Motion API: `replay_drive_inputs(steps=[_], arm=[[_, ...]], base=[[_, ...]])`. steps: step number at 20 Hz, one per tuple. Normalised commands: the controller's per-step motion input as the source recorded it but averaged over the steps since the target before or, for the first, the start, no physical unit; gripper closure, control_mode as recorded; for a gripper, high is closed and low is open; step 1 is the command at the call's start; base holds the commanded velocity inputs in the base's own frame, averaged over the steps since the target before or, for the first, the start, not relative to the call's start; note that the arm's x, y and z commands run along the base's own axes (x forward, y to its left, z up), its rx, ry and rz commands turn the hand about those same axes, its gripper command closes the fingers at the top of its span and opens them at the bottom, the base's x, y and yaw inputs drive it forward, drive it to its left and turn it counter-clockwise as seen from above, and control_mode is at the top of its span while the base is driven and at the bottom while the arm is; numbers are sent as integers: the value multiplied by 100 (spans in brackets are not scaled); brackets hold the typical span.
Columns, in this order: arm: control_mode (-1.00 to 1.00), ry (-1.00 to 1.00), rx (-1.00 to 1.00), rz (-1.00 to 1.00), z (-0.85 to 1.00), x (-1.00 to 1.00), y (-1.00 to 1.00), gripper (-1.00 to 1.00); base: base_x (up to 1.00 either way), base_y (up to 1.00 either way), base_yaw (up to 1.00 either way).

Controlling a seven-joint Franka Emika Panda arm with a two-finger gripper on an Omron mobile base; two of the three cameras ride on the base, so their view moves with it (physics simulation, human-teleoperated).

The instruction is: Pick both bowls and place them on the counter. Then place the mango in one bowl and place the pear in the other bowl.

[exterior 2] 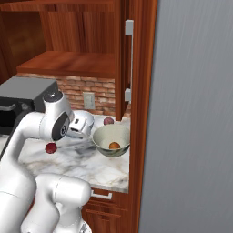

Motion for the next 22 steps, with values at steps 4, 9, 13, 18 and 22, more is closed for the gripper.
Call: replay_drive_inputs(steps=[4, 9, 13, 18, 22], arm=[[-100, 0, 0, 0, 1, -14, 47, -100], [-100, -1, 0, 0, 0, -8, 49, -100], [-100, -5, 0, 3, -8, -4, 52, -100], [-100, -1, 0, 13, -10, -1, 42, -100], [-100, -2, 0, 15, -8, -1, 39, -100]], base=[[0, 0, 0], [0, 0, 0], [0, 0, 0], [0, 0, 0], [0, 0, 0]])
